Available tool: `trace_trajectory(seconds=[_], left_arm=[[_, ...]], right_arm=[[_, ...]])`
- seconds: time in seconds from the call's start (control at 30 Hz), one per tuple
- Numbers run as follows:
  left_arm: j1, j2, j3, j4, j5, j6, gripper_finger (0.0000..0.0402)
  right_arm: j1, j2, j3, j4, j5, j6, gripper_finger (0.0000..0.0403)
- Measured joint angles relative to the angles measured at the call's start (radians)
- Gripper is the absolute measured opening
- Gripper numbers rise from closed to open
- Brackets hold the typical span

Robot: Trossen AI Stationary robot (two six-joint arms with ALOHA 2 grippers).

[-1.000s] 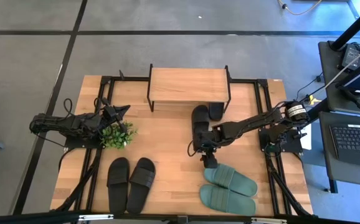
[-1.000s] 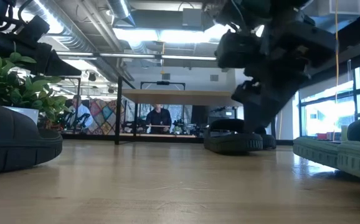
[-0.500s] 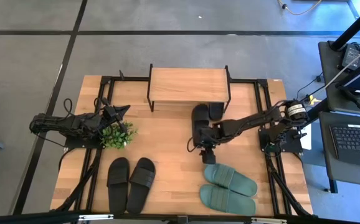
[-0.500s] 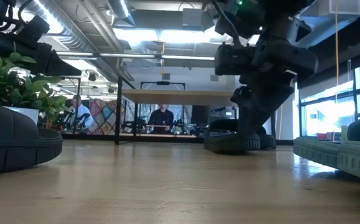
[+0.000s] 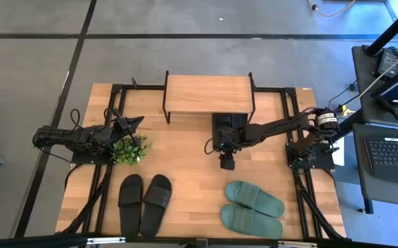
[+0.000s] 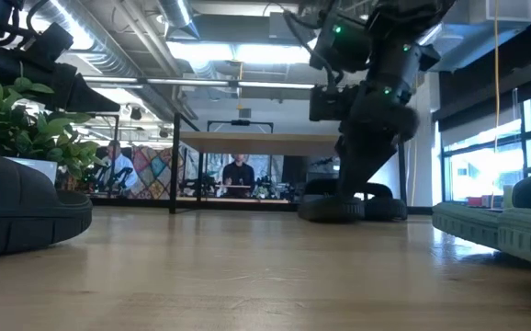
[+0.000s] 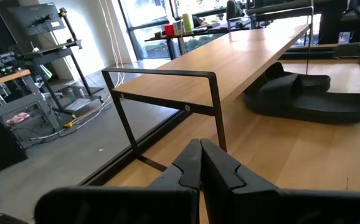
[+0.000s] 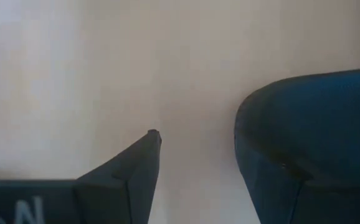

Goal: Pick and place slides into the shelf
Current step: Put the black slide under the shelf

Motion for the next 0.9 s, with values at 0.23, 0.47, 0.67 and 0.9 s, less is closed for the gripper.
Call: trace_trajectory(seconds=[0.23,0.47,0.67,0.9], left_arm=[[0.0,0.0,0.0,0.0,0.0,0.0,0.0],[0.0,0.0,0.0,0.0,-0.001,0.0,0.0],[0.0,0.0,0.0,0.0,-0.008,0.001,0.0],[0.0,0.0,0.0,0.0,-0.015,0.001,0.0]], right_arm=[[-0.058,0.058,0.0,-0.001,0.051,-0.048,0.0211],[-0.083,0.123,0.003,0.004,0.05,-0.051,0.0211],[-0.082,0.122,0.002,0.022,0.084,-0.05,0.0211],[-0.084,0.124,0.002,0.055,0.147,-0.051,0.0212]])
